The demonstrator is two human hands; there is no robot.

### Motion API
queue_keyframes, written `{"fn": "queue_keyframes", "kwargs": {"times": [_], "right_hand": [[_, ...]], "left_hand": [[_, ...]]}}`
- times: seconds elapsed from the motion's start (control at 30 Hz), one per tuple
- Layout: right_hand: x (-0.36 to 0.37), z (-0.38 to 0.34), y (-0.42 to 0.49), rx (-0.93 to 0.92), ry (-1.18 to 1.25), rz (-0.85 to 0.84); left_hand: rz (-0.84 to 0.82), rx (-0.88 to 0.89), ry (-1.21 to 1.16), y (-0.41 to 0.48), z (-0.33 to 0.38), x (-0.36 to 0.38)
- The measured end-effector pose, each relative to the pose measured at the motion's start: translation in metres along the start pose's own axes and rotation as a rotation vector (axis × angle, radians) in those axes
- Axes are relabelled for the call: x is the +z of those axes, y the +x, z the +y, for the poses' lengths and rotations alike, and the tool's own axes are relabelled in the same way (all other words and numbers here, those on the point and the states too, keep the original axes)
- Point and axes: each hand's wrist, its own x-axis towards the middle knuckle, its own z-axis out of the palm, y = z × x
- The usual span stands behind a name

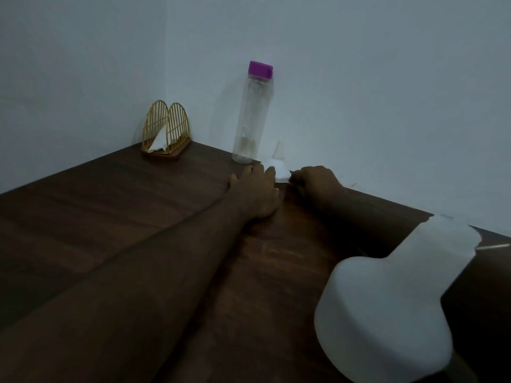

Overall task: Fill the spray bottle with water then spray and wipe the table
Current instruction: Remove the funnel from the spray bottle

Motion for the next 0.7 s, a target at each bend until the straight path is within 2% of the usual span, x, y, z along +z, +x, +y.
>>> {"fn": "queue_keyframes", "kwargs": {"times": [0.33,0.53,0.7], "right_hand": [[0.01,0.006,0.008,0.026,0.089,-0.089],[0.005,0.006,0.001,0.048,0.121,-0.124],[-0.01,0.001,-0.023,0.083,0.211,-0.085]], "left_hand": [[-0.058,-0.015,0.026,0.018,-0.002,0.007],[-0.005,-0.023,-0.052,0.02,-0.001,0.008],[0.125,-0.038,-0.262,0.018,-0.001,0.002]]}}
